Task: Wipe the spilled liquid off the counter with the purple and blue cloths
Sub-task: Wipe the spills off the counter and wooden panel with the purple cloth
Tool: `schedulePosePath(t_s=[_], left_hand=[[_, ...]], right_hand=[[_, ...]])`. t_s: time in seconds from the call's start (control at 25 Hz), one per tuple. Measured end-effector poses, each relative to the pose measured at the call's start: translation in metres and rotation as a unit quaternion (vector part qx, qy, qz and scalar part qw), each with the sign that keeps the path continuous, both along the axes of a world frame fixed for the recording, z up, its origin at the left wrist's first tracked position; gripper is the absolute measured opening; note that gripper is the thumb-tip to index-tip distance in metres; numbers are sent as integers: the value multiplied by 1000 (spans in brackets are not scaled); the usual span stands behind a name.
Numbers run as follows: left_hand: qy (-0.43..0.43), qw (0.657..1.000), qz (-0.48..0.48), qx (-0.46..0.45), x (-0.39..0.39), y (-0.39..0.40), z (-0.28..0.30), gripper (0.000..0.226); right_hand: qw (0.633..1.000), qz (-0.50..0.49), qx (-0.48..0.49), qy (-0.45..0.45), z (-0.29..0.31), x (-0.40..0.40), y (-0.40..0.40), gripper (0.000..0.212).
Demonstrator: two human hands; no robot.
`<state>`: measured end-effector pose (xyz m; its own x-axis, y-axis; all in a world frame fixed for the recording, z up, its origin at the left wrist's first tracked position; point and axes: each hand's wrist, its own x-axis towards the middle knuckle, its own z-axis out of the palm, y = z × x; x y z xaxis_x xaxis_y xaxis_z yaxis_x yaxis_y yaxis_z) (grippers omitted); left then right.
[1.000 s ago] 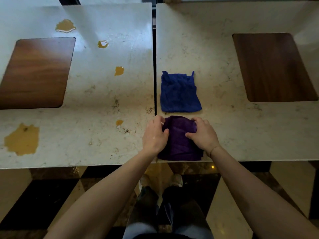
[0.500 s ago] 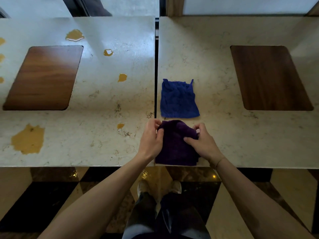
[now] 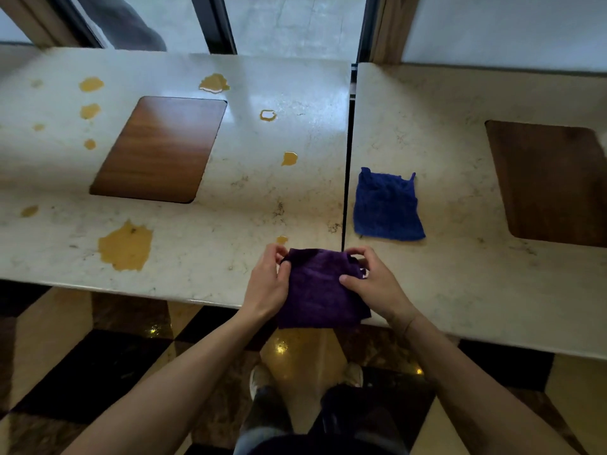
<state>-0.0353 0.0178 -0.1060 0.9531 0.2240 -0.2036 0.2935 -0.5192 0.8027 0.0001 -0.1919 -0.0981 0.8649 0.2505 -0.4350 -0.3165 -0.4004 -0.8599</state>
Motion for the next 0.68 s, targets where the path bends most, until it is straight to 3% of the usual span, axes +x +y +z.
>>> schedulePosePath(t_s=[0.2, 0.44, 0.56, 0.68], left_hand=[[17, 1000, -9, -15, -19, 60, -9, 8], [22, 998, -28, -54, -3, 81, -18, 10], [11, 1000, -27, 5, -3, 79, -31, 23], [-74, 984, -97, 126, -19, 74, -43, 34]], right_hand=[[996, 7, -64, -67, -6, -26, 60, 42], [980, -70, -136, -125, -15, -30, 93, 45], [952, -100, -248, -149, -24, -35, 101, 48], [892, -28, -352, -281, -32, -50, 113, 49]])
